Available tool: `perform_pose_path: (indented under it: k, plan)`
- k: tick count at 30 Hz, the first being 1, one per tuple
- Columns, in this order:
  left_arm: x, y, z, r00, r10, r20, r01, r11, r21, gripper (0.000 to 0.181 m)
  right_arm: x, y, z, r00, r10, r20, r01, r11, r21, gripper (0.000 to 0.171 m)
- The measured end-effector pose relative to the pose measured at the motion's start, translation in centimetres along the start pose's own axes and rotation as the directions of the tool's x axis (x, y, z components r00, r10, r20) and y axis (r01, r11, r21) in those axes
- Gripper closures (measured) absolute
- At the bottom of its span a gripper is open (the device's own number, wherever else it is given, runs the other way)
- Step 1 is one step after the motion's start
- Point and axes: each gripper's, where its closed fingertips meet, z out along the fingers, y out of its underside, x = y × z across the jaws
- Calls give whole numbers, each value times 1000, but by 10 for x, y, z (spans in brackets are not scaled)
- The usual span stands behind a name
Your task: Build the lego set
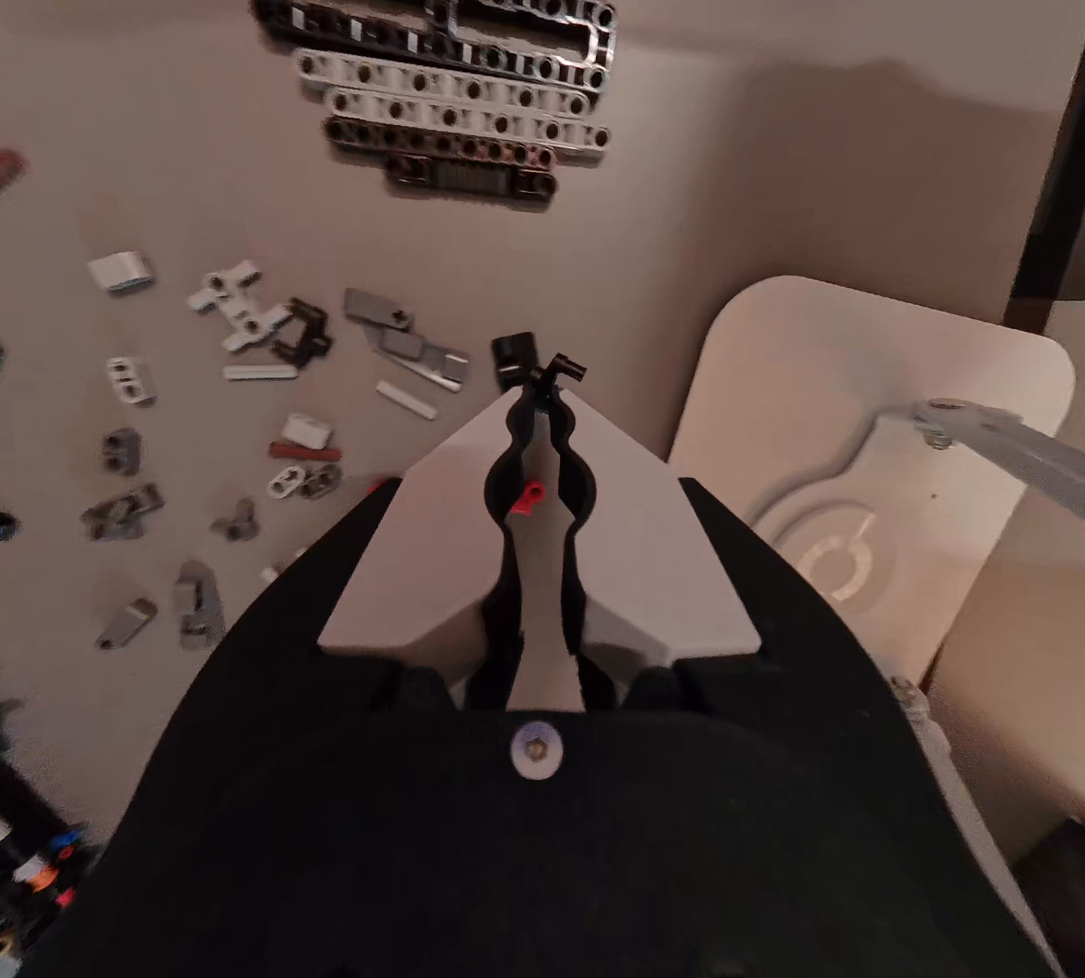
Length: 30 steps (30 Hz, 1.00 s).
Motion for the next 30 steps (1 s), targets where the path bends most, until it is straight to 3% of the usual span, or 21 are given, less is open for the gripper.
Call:
perform_pose_path:
  k: [6,11,17,23,30]
  plan:
    - [2,0,-1,1000,12,-4,-12,1000,-6,174,2,14,18,992,104,76,-97,991,-89,164]
    - [2,0,-2,1000,9,-5,-9,1000,-4,174,4,12,1,996,83,32,-80,995,-67,157]
    - [3,0,0,1000,9,-8,-9,1000,-8,174,-54,-4,-12,989,-43,141,45,999,-13,167]
    - [3,0,0,1000,9,-8,-9,1000,-8,174,-72,-10,6,972,132,193,-134,991,-2,159]
    - [2,0,-2,1000,12,-1,-12,1000,-7,174,-76,-13,15,969,156,192,-156,988,-15,159]
